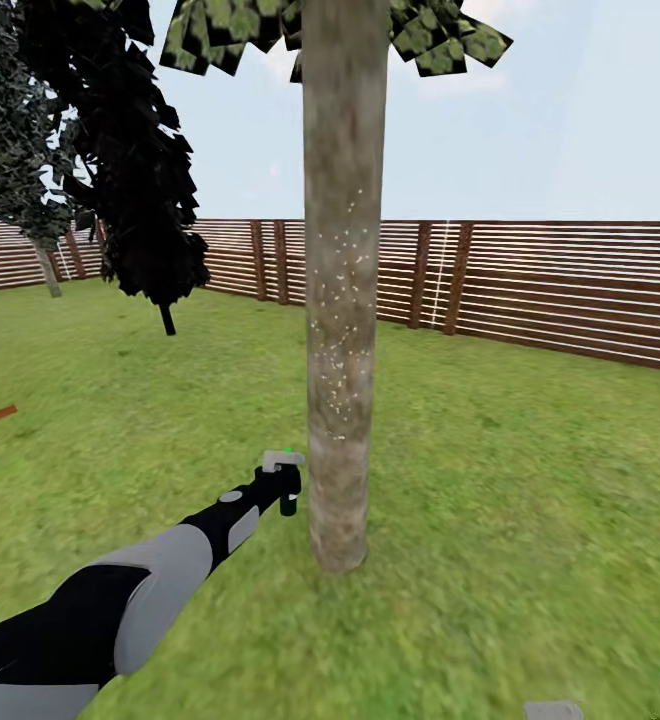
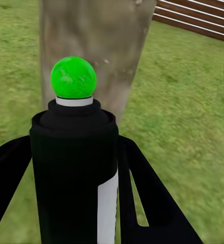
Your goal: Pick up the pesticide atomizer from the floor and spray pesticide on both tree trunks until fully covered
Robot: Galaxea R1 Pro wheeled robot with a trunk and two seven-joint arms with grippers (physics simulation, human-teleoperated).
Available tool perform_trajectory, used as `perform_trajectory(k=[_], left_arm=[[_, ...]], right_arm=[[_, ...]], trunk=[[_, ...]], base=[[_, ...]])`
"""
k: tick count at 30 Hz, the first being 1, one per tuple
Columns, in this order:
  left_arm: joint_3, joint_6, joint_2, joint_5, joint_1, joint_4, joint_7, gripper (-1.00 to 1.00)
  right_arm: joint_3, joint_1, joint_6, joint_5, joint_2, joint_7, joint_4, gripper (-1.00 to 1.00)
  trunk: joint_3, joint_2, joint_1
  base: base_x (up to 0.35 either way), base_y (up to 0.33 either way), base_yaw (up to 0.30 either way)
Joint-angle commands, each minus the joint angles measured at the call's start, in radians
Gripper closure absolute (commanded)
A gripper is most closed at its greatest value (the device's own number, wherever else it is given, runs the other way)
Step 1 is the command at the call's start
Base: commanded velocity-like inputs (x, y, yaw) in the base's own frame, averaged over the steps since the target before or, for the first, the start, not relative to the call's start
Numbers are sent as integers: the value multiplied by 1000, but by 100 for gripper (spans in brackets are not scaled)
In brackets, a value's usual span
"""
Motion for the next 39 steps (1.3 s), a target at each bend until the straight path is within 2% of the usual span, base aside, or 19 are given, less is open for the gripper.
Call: perform_trajectory(k=[1,13,24,32,39], left_arm=[[0,0,0,0,0,0,0,100],[0,0,0,0,0,0,-2,100],[0,0,0,1,0,0,-2,100],[0,0,0,1,0,0,-2,100],[0,0,0,1,0,0,-2,100]], right_arm=[[0,0,0,0,0,0,0,-100],[0,0,0,2,1,0,0,-100],[0,0,0,2,7,0,0,-100],[0,4,0,2,7,0,0,-100],[0,5,0,2,7,0,0,-100]], trunk=[[0,0,0],[2,0,0],[5,0,0],[6,0,0],[6,0,0]], base=[[86,338,-255],[9,349,-123],[0,350,-270],[0,350,-78],[46,350,-271]])
